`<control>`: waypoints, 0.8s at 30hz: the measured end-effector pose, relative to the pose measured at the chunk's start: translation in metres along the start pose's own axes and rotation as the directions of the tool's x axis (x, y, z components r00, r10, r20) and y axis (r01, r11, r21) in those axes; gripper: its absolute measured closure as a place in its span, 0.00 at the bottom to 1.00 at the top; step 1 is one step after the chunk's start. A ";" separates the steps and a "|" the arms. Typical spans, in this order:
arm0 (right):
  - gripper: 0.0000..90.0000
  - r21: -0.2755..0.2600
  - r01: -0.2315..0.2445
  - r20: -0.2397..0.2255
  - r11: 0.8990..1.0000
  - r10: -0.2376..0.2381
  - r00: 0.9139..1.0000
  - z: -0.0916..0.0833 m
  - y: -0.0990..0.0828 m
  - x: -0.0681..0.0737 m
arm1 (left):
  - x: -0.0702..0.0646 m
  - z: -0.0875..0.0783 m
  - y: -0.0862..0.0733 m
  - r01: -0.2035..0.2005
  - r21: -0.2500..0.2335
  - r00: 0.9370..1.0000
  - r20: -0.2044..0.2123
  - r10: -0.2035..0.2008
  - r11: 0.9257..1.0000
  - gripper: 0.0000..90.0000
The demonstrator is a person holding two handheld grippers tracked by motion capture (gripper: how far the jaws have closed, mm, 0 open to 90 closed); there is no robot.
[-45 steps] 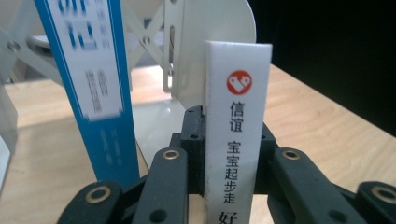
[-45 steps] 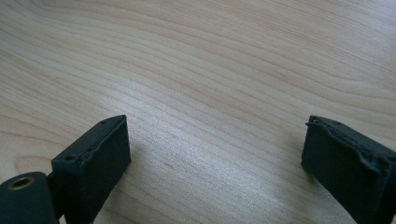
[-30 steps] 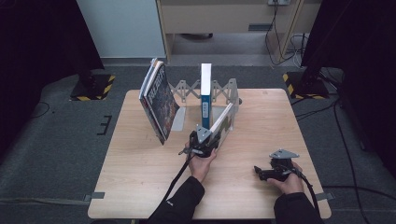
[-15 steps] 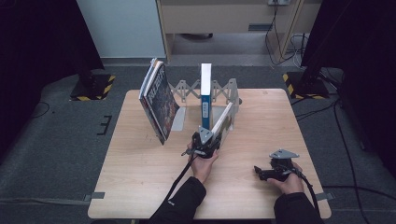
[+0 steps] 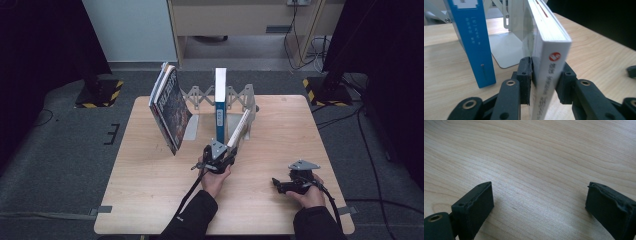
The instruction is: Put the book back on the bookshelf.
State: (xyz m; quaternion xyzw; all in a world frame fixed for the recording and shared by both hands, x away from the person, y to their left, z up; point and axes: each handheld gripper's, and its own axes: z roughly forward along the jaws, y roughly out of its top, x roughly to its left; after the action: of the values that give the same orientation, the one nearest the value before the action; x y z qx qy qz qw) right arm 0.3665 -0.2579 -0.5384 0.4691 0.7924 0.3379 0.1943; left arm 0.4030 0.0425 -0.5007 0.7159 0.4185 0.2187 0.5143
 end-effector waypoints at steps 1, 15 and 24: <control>0.09 0.000 0.000 0.000 1.000 0.000 1.000 0.000 0.000 0.000 | 0.001 -0.002 0.000 0.000 -0.004 1.000 0.003 0.000 1.000 0.77; 0.08 0.000 -0.003 0.002 1.000 0.003 1.000 0.000 0.000 0.000 | 0.002 0.010 0.009 0.022 0.004 1.000 0.005 -0.022 1.000 0.78; 0.08 0.001 -0.003 0.002 1.000 0.003 1.000 0.000 0.000 0.000 | 0.008 0.020 0.012 0.014 0.009 0.998 0.064 -0.015 1.000 0.74</control>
State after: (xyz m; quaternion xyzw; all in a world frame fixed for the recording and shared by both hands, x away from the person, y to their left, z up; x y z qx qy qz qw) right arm 0.3667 -0.2572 -0.5384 0.4708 0.7917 0.3374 0.1944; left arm 0.4268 0.0361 -0.4978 0.7217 0.4078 0.1900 0.5261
